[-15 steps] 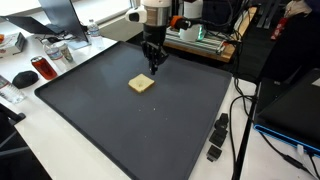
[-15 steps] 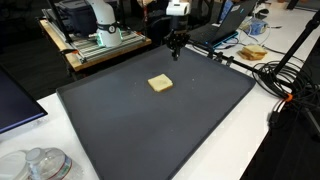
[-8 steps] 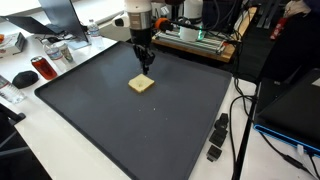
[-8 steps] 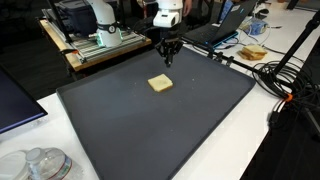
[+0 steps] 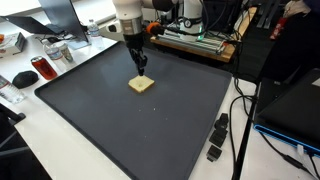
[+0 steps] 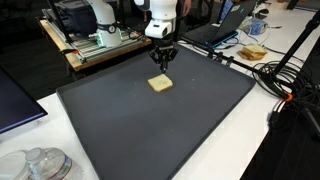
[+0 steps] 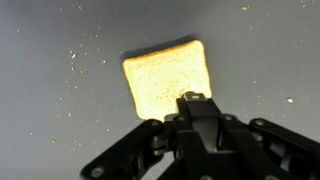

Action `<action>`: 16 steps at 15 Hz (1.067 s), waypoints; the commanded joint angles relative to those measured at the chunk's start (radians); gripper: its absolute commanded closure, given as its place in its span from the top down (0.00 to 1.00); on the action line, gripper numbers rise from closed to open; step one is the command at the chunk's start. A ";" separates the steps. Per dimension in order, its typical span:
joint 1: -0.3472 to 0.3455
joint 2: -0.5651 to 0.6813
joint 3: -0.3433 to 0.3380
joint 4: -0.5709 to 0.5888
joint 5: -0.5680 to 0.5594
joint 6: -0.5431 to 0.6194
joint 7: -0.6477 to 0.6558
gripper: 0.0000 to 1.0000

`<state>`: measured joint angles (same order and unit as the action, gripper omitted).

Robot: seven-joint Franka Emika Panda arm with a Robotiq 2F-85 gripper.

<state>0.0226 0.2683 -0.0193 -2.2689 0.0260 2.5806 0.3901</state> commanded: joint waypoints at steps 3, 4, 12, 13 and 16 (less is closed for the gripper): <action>-0.013 0.060 -0.010 0.062 0.048 -0.018 -0.046 0.05; -0.014 0.068 -0.012 0.068 0.049 -0.018 -0.045 0.05; -0.024 0.120 -0.029 0.101 0.062 -0.019 -0.044 0.05; -0.026 0.126 -0.030 0.104 0.066 -0.019 -0.046 0.05; -0.026 0.143 -0.039 0.111 0.068 -0.017 -0.034 0.05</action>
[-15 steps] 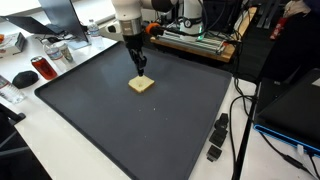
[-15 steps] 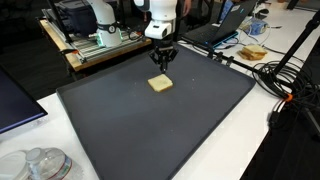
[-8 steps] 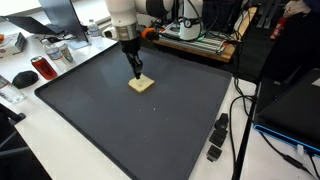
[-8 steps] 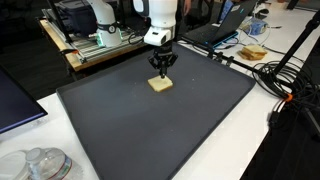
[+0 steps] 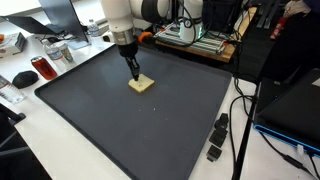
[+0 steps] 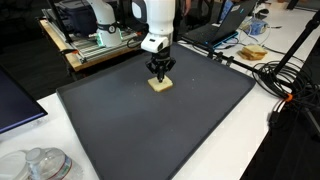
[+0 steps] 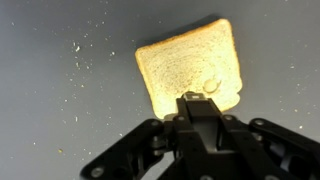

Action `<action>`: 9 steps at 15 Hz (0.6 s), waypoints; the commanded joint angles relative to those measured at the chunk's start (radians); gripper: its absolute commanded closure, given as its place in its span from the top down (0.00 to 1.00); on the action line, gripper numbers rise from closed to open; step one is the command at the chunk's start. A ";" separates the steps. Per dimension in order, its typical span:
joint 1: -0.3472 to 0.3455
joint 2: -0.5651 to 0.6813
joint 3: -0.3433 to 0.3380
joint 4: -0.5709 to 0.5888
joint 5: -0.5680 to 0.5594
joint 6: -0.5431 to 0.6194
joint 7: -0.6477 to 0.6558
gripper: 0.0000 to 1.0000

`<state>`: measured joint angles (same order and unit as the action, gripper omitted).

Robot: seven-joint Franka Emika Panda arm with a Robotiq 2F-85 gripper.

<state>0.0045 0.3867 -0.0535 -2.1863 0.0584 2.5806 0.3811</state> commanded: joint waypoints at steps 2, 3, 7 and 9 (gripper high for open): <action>-0.010 0.031 -0.008 0.032 0.037 -0.019 -0.027 0.05; -0.011 0.034 -0.008 0.035 0.039 -0.018 -0.029 0.05; -0.011 0.054 -0.011 0.051 0.044 -0.020 -0.027 0.05; -0.011 0.063 -0.011 0.058 0.045 -0.020 -0.027 0.05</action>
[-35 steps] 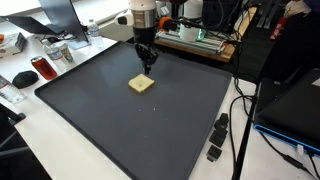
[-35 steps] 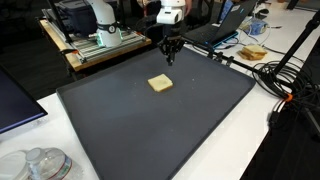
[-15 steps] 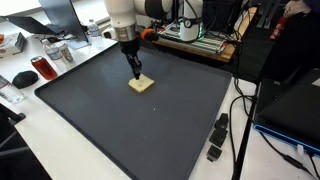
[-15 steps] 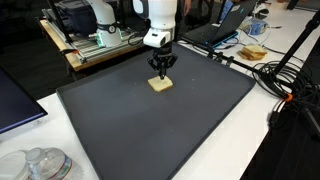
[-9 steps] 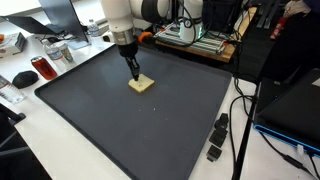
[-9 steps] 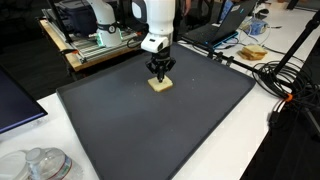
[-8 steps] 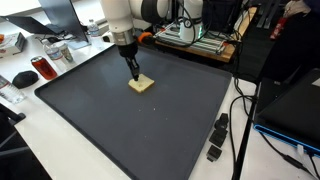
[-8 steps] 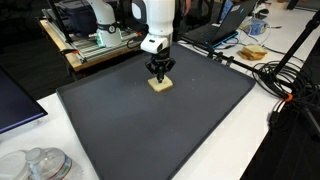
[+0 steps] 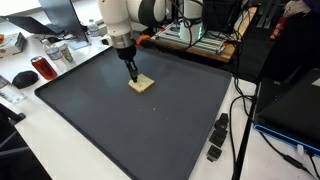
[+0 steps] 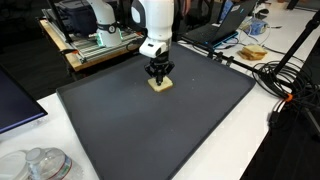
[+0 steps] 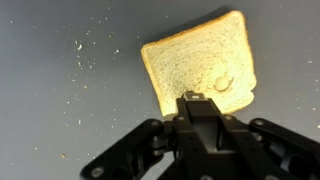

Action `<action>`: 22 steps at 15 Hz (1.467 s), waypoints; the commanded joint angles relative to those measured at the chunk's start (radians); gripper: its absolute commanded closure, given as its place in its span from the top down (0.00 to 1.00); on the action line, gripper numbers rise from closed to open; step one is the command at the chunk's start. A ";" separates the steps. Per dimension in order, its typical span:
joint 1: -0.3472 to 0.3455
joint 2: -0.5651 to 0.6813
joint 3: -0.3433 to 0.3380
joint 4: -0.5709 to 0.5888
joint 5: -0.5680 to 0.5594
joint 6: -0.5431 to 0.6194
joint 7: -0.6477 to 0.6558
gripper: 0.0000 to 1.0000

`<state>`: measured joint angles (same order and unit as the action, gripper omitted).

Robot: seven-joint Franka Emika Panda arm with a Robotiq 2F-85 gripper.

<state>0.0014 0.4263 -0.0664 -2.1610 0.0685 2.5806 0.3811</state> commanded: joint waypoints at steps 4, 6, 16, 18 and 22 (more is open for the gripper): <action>-0.012 0.055 0.003 0.050 0.045 -0.024 -0.028 0.05; -0.011 0.077 0.002 0.062 0.047 -0.022 -0.026 0.05; -0.018 0.141 0.007 0.107 0.036 -0.055 -0.089 0.05; -0.025 0.138 0.016 0.095 0.022 -0.045 -0.167 0.05; -0.034 0.137 0.027 0.082 -0.021 -0.046 -0.350 0.05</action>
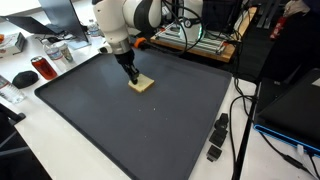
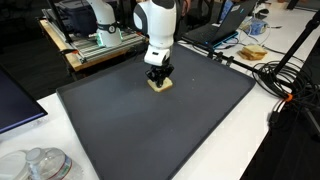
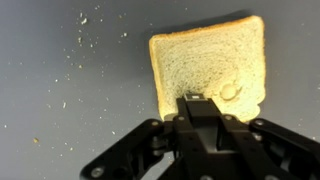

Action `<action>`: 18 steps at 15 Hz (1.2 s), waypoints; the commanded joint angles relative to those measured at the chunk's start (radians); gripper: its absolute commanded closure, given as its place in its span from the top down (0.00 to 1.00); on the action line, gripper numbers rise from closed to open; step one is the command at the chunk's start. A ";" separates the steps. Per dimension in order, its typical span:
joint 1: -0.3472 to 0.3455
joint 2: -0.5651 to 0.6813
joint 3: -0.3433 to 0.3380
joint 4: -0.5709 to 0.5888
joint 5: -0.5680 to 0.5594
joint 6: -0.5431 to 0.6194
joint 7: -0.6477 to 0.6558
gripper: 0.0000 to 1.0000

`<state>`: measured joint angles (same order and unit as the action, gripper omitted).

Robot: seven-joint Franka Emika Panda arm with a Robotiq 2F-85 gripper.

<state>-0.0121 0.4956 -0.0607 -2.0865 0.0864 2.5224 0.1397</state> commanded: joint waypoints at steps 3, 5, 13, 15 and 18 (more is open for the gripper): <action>-0.004 0.062 0.012 0.005 -0.109 0.004 -0.186 0.05; 0.010 0.063 0.005 0.008 -0.166 0.002 -0.207 0.05; -0.074 0.064 0.077 0.024 0.050 0.002 -0.160 0.05; -0.078 0.064 0.069 0.016 0.104 0.038 -0.109 0.05; -0.036 0.065 0.030 0.008 0.117 0.074 0.051 0.05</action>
<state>-0.0799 0.4967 -0.0132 -2.0874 0.1670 2.5316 0.0634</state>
